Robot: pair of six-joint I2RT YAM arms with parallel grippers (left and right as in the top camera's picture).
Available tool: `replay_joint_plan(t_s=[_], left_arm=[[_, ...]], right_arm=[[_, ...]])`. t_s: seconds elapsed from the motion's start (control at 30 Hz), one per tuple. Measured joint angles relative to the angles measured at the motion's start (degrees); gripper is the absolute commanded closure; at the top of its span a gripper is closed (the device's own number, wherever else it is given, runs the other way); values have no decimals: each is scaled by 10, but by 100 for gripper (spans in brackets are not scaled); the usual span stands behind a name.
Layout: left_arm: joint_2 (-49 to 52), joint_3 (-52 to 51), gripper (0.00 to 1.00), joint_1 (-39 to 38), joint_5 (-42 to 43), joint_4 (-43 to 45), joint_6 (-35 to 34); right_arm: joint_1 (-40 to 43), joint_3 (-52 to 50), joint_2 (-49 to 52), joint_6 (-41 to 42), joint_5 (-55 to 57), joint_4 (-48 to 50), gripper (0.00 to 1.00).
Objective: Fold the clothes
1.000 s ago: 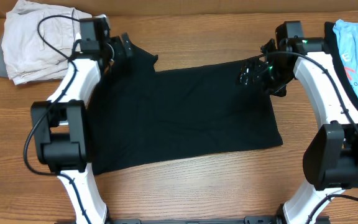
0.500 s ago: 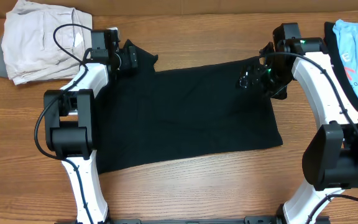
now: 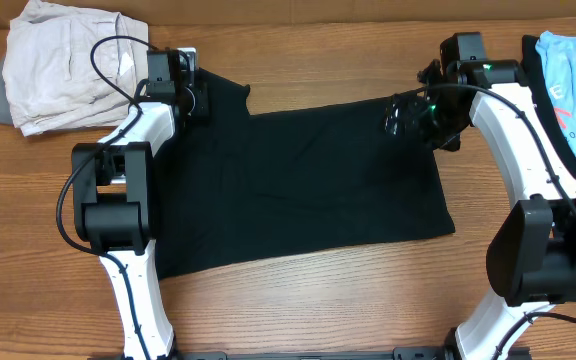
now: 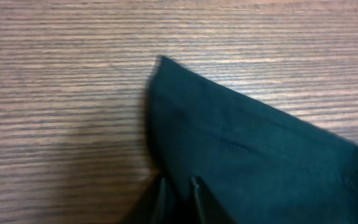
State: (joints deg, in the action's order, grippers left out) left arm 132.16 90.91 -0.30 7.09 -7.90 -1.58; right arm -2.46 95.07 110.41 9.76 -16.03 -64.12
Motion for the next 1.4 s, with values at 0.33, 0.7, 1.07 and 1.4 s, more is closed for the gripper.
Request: replay_joint_plan(t_s=[0.33, 0.7, 1.07, 1.4], left_arm=[[0, 3, 96, 0, 2, -12, 5], [0, 6, 96, 0, 2, -20, 5], [0, 8, 96, 0, 2, -26, 5], [0, 9, 96, 0, 2, -28, 5]], right_arm=[[24, 17, 5, -49, 31, 153, 0], [24, 21, 122, -127, 116, 246, 4], [21, 21, 192, -136, 125, 322, 5], [9, 22, 213, -143, 132, 351, 21]])
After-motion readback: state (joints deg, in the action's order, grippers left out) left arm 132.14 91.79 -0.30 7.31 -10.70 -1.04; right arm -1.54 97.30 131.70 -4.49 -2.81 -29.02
